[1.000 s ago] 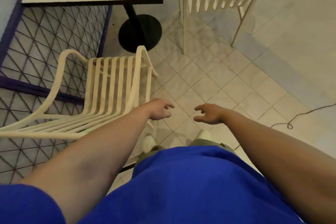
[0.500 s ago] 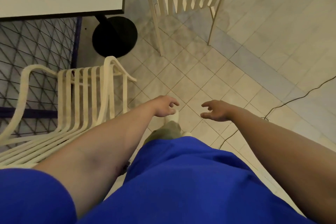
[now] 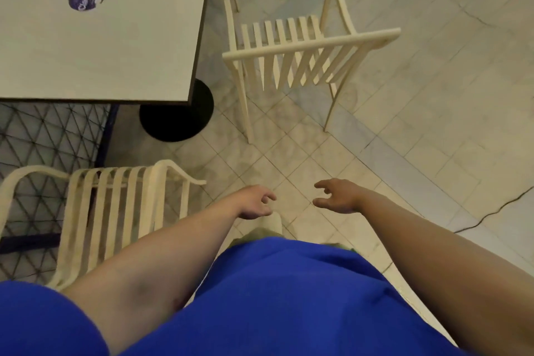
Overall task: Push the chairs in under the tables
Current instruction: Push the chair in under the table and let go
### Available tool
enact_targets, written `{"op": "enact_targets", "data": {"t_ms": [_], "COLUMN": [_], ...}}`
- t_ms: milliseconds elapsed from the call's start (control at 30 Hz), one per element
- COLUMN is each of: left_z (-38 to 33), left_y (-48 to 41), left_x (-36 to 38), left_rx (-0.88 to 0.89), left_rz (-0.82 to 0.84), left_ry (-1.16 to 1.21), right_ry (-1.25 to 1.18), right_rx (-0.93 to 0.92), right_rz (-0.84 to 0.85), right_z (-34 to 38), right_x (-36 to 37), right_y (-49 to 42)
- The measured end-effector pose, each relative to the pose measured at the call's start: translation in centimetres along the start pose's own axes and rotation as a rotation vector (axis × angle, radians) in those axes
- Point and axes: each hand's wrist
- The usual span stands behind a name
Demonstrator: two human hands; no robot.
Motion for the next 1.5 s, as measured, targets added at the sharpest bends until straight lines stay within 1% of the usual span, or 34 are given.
{"op": "enact_targets", "data": {"t_ms": [133, 333, 500, 600, 667, 733, 833, 967, 1033, 1233, 1333, 1500], "left_z": [-2.3, -7.0, -11.1, -13.2, -14.7, -16.2, -17.5, -17.3, -16.7, -14.1, -12.7, -12.4], "left_y": [-1.1, -2.9, -4.5, -5.2, -5.6, -6.1, -7.1, -9.0, -9.9, -12.8, -14.3, -15.4], "left_x": [-6.2, -14.7, -22.4, -26.4, -28.7, -30.9, -33.0, -34.3, -34.9, -36.6, -37.2, -38.1], "left_rx": [0.031, 0.082, 0.087, 0.086, 0.090, 0.070, 0.009, -0.112, -0.142, -0.141, -0.129, -0.106], "left_rz": [-0.053, -0.205, -0.321, -0.433, -0.507, -0.548, -0.508, -0.356, -0.312, -0.235, -0.193, -0.143], "left_ry": [-0.015, -0.071, -0.020, -0.024, -0.008, 0.007, -0.005, -0.059, -0.084, -0.188, -0.223, -0.288], "right_ry": [0.004, 0.040, 0.102, 0.122, 0.126, 0.144, 0.190, 0.309, 0.343, 0.394, 0.396, 0.421], "right_rx": [-0.019, -0.038, -0.104, -0.172, -0.237, -0.288, -0.292, -0.202, -0.177, -0.132, -0.095, -0.078], "right_rz": [-0.019, -0.060, -0.099, -0.160, -0.234, -0.304, -0.310, -0.137, -0.070, -0.005, -0.009, -0.002], "right_z": [0.5, -0.2, -0.5, -0.9, -1.0, -1.2, -1.9, -3.3, -3.7, -4.5, -4.7, -4.4], "right_x": [-5.9, -15.0, -23.9, -29.5, -33.1, -36.6, -40.2, -42.1, -42.3, -42.8, -42.7, -42.5], "right_y": [-1.2, -3.6, -5.9, -6.6, -6.5, -6.7, -7.7, -9.8, -10.8, -14.8, -16.5, -17.9]}}
Point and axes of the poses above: each hand's wrist, its own y-axis away from the middle knuckle, its own x-axis out of the palm, z = x × y, and after that the axes turned 14 degrees about z, right-handed
